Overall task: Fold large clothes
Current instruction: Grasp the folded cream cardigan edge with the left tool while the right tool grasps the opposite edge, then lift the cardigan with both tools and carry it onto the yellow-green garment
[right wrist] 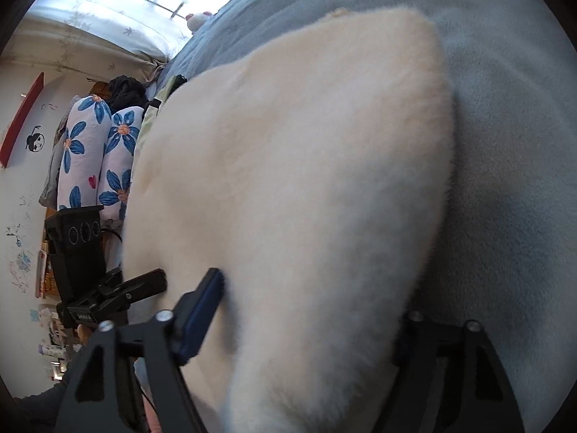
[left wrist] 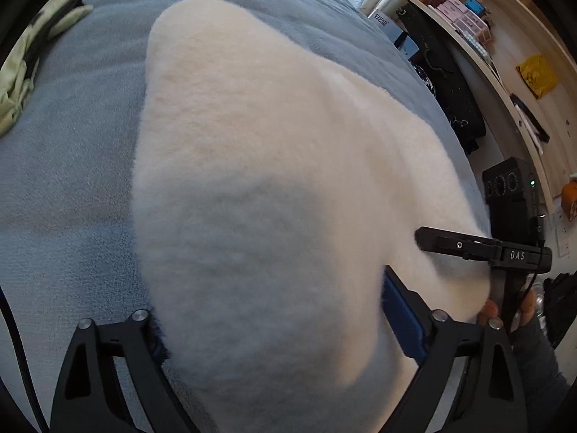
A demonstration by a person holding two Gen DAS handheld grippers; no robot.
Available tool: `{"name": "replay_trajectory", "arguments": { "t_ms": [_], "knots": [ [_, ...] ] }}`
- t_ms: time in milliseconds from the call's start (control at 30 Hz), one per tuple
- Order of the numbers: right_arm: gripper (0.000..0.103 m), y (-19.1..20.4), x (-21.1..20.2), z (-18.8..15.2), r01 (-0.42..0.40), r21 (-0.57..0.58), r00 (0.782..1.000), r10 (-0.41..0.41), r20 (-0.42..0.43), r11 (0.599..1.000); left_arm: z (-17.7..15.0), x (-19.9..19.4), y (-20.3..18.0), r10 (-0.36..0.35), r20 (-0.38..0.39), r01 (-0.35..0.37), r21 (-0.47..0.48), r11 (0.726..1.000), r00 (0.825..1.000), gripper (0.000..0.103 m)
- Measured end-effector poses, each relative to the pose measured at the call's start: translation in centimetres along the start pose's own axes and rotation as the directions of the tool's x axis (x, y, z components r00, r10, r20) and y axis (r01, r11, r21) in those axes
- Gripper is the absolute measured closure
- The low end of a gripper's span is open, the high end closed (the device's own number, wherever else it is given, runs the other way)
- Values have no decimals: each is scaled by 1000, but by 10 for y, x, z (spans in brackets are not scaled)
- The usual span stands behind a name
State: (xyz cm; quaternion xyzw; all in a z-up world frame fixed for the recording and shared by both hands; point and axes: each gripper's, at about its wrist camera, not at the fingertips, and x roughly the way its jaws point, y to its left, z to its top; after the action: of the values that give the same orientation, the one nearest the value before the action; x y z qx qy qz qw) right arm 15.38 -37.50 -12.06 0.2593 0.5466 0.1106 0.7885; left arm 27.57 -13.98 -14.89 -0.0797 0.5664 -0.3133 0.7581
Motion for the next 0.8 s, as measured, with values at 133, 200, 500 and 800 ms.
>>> {"name": "replay_trajectory", "arguments": {
  "t_ms": [133, 200, 500, 800],
  "knots": [
    [58, 13, -19, -2, 17, -13, 998, -17, 61, 1000, 4, -18, -15, 49, 41, -51, 48, 998, 998, 27],
    [59, 23, -26, -4, 11, -20, 996, -10, 83, 1000, 5, -27, -20, 65, 58, -68, 56, 996, 996, 29],
    [61, 91, -34, -23, 22, -99, 994, -12, 105, 995, -12, -89, -14, 105, 89, -111, 65, 992, 990, 33],
    [61, 186, -16, -23, -34, -196, 993, 56, 108, 980, -39, -186, 48, 156, 157, -160, 13, 987, 975, 33]
  ]
}}
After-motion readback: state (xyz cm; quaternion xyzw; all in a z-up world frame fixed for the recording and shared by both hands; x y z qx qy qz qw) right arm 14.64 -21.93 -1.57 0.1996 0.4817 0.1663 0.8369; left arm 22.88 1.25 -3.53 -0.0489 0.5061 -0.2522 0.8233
